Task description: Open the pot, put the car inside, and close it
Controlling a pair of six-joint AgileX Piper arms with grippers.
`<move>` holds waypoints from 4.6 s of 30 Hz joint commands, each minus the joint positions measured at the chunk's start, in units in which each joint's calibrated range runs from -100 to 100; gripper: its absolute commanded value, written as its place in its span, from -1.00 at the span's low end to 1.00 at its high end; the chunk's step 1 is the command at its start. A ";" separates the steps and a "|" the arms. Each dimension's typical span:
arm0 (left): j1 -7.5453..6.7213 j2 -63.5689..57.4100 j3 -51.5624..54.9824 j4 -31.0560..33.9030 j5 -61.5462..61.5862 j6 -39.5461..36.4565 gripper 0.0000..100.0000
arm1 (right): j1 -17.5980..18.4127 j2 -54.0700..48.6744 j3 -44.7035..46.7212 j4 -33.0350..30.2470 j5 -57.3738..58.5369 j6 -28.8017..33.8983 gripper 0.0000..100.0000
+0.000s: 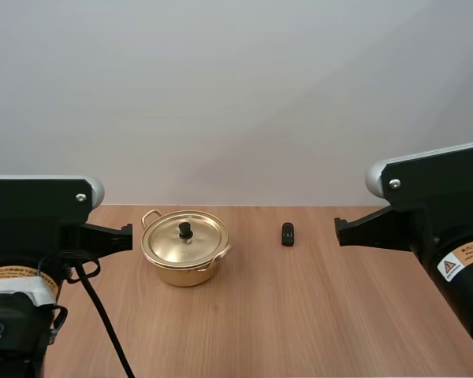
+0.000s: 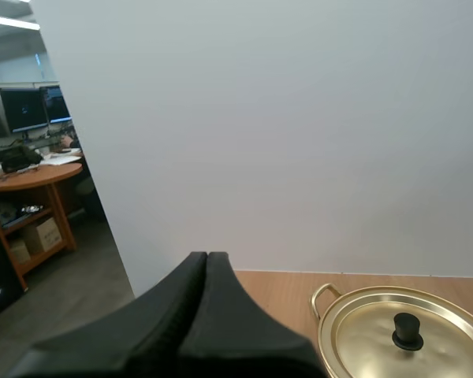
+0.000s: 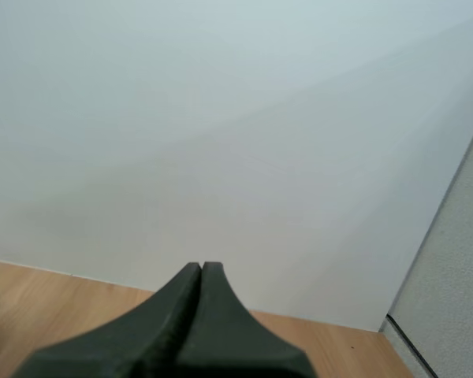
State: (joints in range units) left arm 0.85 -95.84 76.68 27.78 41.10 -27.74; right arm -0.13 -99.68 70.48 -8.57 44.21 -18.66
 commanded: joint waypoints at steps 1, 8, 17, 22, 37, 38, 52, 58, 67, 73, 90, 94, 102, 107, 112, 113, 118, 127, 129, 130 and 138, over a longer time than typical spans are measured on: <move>0.01 1.36 -2.01 -13.74 0.52 17.69 -1.00 | -0.01 2.67 -0.03 23.66 7.07 -18.16 -1.00; 0.66 15.38 -12.96 -37.66 30.32 41.59 -1.00 | -0.53 11.56 -0.19 27.46 13.95 -23.12 -1.00; 0.66 30.24 -21.78 -39.93 22.93 41.36 -1.00 | -2.04 12.06 -0.34 28.52 19.55 -23.12 -1.00; 0.66 32.59 -22.06 -39.82 18.05 43.70 -1.00 | -2.04 12.06 -0.34 28.52 19.55 -23.12 -1.00; 0.66 60.53 -30.21 -42.95 20.08 44.36 -0.50 | -1.89 12.06 -0.34 28.63 20.30 -23.12 -1.00; 0.66 62.29 -30.90 -43.22 21.04 44.47 -0.37 | -1.89 12.06 -0.34 28.63 20.36 -23.12 -1.00; -1.40 72.26 -33.53 -44.45 23.17 46.75 0.39 | -1.89 12.06 -0.34 28.63 20.36 -23.12 -1.00; -1.73 72.55 -33.53 -44.44 19.05 47.65 0.39 | -1.89 12.06 -0.34 28.63 20.50 -23.12 -1.00; -1.73 80.07 -33.53 -44.55 18.79 49.12 0.60 | -2.29 12.06 -0.34 28.63 20.76 -23.12 -1.00; -1.79 83.44 -33.53 -44.79 16.86 50.29 0.77 | -2.29 12.06 -0.34 28.63 20.76 -23.12 -1.00; -1.79 90.50 -36.25 -52.50 13.81 56.96 0.60 | -3.12 12.06 -0.34 28.52 20.96 -23.12 -1.00; -1.79 92.18 -36.72 -52.39 13.81 57.60 0.40 | -3.36 12.06 -0.34 28.52 20.96 -23.12 -1.00; -1.79 92.90 -36.89 -52.39 11.94 58.77 -1.00 | -3.36 12.06 -0.34 28.52 20.96 -23.12 -1.00; -1.79 91.45 -39.87 -52.63 15.16 57.82 -1.00 | -3.38 12.06 -0.34 28.40 21.13 -23.12 -1.00; -1.79 85.20 -42.78 -53.18 16.99 56.18 -1.00 | -3.38 12.66 1.36 27.80 18.44 -23.12 -1.00; -1.79 83.11 -43.37 -53.43 17.21 56.18 -1.00 | -3.38 13.05 2.24 27.29 16.28 -23.12 -1.00; -1.21 70.16 -46.60 -53.43 24.05 52.60 -1.00 | -3.38 17.45 4.48 24.70 -5.65 -23.12 -1.00; 3.32 41.95 -46.88 -55.34 23.80 47.96 -1.00 | -3.38 44.14 -3.11 27.06 -13.06 -24.34 -1.00; 4.38 36.80 -46.88 -55.34 23.13 46.82 -1.00 | -3.38 50.53 -6.31 27.54 -12.85 -24.34 -1.00; 4.87 35.10 -46.88 -55.22 22.90 46.39 -1.00 | -3.38 53.94 -8.20 27.64 -12.69 -24.34 -1.00; 9.50 26.41 -46.88 -55.22 22.53 44.05 -1.00 | -3.38 70.86 -20.90 29.81 -11.98 -26.67 -1.00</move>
State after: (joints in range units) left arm 9.72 -57.12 29.86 -27.45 63.68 16.38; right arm -3.49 -48.11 52.60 20.66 32.29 -45.29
